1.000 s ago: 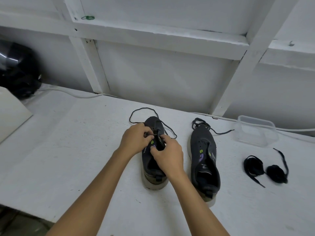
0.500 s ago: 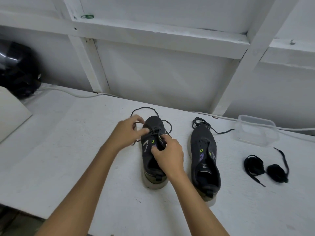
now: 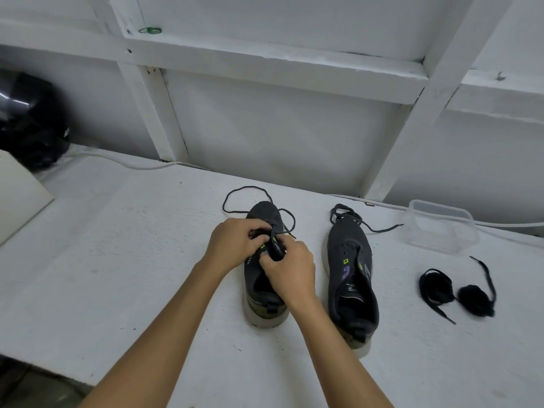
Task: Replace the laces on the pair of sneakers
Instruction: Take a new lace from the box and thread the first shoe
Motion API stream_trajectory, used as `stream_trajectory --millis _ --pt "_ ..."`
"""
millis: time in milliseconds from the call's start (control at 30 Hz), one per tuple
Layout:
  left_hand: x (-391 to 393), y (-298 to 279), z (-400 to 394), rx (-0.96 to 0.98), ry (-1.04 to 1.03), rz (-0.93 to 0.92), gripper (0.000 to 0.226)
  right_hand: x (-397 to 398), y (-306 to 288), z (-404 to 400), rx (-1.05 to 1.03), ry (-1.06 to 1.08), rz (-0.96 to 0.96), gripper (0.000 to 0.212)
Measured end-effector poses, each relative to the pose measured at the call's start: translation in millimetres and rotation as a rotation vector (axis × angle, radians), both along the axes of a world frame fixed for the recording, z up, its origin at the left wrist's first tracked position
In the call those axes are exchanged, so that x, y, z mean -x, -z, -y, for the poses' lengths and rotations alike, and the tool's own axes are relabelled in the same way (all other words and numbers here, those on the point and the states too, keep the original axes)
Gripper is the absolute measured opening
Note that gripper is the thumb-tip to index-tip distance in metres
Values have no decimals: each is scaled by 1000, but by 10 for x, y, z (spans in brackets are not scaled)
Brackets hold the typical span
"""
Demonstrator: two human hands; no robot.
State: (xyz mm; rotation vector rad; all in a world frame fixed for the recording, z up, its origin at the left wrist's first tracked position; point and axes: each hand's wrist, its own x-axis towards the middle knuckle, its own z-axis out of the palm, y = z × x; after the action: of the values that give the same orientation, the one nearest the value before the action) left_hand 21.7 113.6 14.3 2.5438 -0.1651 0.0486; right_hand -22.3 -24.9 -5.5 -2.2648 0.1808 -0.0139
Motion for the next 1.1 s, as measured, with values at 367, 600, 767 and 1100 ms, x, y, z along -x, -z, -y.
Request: stream_trajectory --millis 367,600,767,1100 --pt "-48 -438 -70 943 -161 -485 26 -4 -8 -12 33 66 -66 29" --pt "-111 -612 -155 1370 -156 -649 25 -12 -56 -18 67 63 -103 33" --pt "-206 -706 -34 1382 -86 -689 16 -146 -264 113 14 -43 -223 49" --pt "-430 -574 -68 983 -361 -396 10 -692 -678 279 -342 -177 -161 29"
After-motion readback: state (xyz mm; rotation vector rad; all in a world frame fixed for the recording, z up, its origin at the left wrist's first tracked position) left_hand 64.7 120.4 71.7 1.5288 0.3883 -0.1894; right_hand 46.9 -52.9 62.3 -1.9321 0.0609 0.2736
